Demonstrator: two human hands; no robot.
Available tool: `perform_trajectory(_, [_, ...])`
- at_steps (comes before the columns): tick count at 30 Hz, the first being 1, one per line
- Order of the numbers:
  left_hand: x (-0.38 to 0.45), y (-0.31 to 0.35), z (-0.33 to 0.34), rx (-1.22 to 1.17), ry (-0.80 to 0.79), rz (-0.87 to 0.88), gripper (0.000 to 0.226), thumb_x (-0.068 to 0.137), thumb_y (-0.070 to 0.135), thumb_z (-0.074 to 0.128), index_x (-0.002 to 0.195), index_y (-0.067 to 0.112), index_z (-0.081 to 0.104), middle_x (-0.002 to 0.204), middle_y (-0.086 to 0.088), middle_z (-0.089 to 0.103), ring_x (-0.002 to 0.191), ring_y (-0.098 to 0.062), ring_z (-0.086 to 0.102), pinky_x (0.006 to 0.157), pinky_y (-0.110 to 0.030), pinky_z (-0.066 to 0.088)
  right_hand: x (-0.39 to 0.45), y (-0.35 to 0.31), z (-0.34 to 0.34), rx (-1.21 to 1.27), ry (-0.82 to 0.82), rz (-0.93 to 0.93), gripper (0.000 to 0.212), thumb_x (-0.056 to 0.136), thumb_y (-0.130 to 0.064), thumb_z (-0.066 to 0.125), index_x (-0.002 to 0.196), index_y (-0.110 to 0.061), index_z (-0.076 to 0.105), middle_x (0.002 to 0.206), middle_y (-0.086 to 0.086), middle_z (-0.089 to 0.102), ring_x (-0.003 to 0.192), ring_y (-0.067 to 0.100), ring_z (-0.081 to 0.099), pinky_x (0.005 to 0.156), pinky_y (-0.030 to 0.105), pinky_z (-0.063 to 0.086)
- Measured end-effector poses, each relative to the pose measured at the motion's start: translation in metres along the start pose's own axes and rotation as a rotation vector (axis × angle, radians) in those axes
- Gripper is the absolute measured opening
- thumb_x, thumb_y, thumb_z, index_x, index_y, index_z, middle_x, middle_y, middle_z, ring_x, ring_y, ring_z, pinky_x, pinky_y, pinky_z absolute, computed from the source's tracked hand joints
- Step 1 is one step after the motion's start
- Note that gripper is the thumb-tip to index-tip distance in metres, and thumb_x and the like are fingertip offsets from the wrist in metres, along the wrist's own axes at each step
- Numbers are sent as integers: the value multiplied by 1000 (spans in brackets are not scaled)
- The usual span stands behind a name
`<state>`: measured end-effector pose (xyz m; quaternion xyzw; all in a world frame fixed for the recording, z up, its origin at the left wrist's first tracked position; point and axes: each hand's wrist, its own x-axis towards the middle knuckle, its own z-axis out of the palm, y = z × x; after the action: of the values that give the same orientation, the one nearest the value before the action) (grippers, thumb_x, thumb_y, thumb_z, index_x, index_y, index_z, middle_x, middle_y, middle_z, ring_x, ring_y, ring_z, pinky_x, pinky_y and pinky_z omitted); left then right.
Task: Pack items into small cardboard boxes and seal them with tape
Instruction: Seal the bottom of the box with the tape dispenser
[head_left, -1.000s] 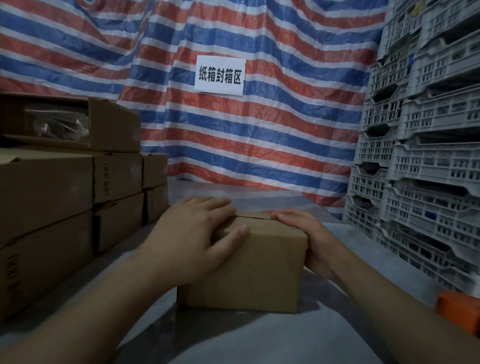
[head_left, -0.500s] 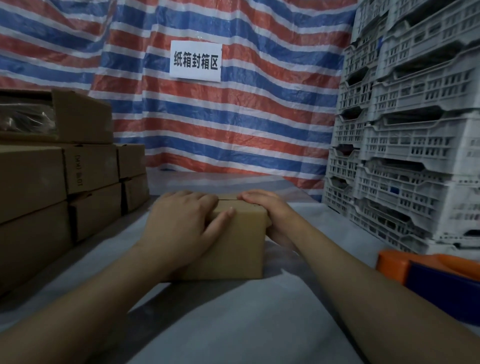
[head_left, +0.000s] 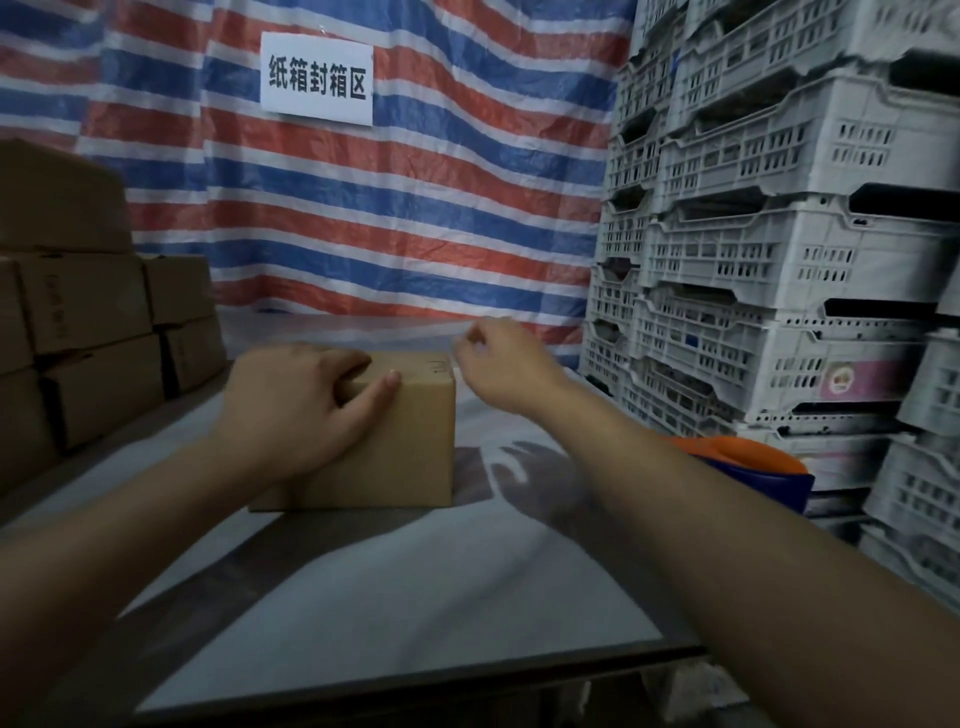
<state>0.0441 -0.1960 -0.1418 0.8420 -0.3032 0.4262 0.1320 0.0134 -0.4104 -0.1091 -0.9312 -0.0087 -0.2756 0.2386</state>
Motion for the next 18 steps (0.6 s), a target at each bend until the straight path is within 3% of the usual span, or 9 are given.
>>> perform_trajectory(2, [1, 7, -1, 11, -3, -10, 78, 86, 74, 15, 111, 26, 72, 80, 2, 69, 68, -14, 59, 61, -27, 41, -7, 9, -29, -414, -21, 15, 41, 101, -44, 43, 110, -10, 63, 109, 8, 64, 97, 28, 61, 74, 34, 45])
perform_trajectory(4, [-1, 10, -2, 6, -17, -19, 79, 86, 75, 14, 114, 27, 70, 85, 2, 70, 72, -14, 61, 66, -29, 46, -18, 24, -58, -620, -20, 128, 55, 100, -58, 36, 101, -10, 61, 103, 9, 63, 91, 29, 60, 73, 36, 48])
perform_trajectory(6, [-4, 10, -3, -10, -15, -18, 78, 86, 75, 14, 114, 28, 70, 86, 3, 70, 73, -14, 61, 67, -30, 46, -35, 45, -82, -678, 13, 251, 71, 96, -72, 28, 86, -8, 56, 93, 6, 62, 81, 25, 57, 65, 35, 43])
perform_trajectory(8, [-5, 10, -4, -23, -18, -13, 78, 86, 76, 14, 111, 28, 70, 84, 4, 69, 71, -13, 59, 66, -30, 46, -57, 65, -97, -710, 32, 355, 80, 90, -82, 22, 79, -8, 50, 89, 6, 59, 79, 26, 54, 68, 36, 41])
perform_trajectory(12, [-2, 13, -5, -16, -61, -17, 80, 88, 77, 10, 102, 26, 70, 82, 4, 68, 72, -15, 61, 69, -33, 51, -101, 98, -98, -786, -92, 513, 86, 79, -93, 16, 72, -14, 50, 82, 6, 55, 75, 26, 54, 72, 37, 43])
perform_trajectory(15, [-3, 16, -8, -16, -85, -28, 79, 85, 75, 9, 104, 26, 69, 86, 3, 68, 76, -16, 62, 73, -35, 51, -124, 117, -87, -808, -140, 471, 77, 77, -94, 27, 76, -22, 53, 77, 0, 54, 74, 22, 55, 72, 35, 44])
perform_trajectory(18, [-6, 20, -11, -28, -115, -45, 81, 82, 75, 9, 109, 26, 67, 93, 2, 69, 82, -17, 63, 78, -37, 52, -134, 126, -79, -730, -49, 363, 63, 78, -89, 40, 77, -27, 49, 71, -6, 50, 68, 19, 53, 68, 33, 45])
